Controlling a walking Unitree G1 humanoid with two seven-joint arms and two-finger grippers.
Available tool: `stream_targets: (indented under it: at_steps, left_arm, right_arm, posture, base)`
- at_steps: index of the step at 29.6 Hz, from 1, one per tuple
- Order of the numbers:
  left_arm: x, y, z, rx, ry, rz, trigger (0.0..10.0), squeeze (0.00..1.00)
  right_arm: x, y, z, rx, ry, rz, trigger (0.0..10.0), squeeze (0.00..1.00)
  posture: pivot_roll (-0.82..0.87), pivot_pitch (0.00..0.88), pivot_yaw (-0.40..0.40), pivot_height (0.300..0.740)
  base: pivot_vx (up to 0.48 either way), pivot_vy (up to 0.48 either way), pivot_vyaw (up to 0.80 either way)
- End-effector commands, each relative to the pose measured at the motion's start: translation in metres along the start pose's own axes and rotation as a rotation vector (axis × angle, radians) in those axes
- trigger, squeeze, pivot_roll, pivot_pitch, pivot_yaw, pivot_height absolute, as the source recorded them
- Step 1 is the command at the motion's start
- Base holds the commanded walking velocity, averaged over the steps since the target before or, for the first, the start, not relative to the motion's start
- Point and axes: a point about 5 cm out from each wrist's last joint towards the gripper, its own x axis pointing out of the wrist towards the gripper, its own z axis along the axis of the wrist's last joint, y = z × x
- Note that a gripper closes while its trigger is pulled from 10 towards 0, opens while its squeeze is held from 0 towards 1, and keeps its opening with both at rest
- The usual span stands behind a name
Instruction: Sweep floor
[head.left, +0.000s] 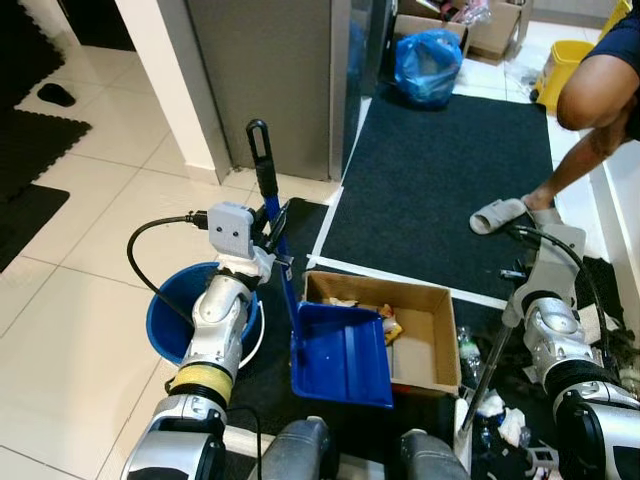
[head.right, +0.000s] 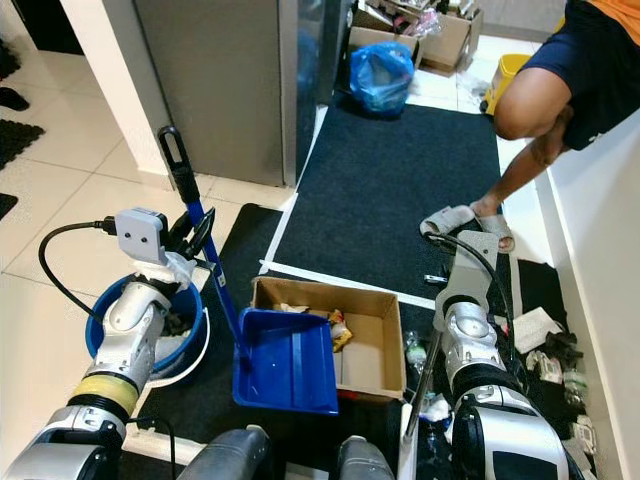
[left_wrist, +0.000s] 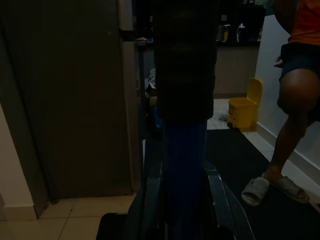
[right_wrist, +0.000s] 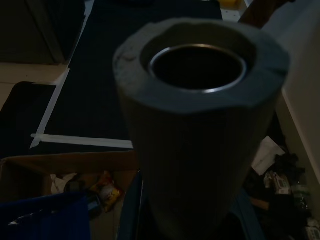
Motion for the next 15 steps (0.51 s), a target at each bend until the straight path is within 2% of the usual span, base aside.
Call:
stream_targets:
  at_steps: [1,15]
  left_arm:
    - [-0.0025,-0.0018,-0.0045,-0.001,0.025,-0.002,10.0,0.0]
    - [-0.0054,0.0051,-0.0054,-0.021,0.037,0.043,10.0,0.0]
  right_arm:
    - [0.0028,-0.0049,0.007,0.008,-0.009,-0.018,10.0,0.0]
    - [0.0041,-0.0105,0.0076,-0.019,0.01,-0.025,10.0,0.0]
  posture:
    - [0.18,0.0,-0.007,0.74]
    - [0.17,0.0,-0.028,0.74]
  base:
    - [-0.262,0.0,0.0]
    - [-0.28,0.0,0.0]
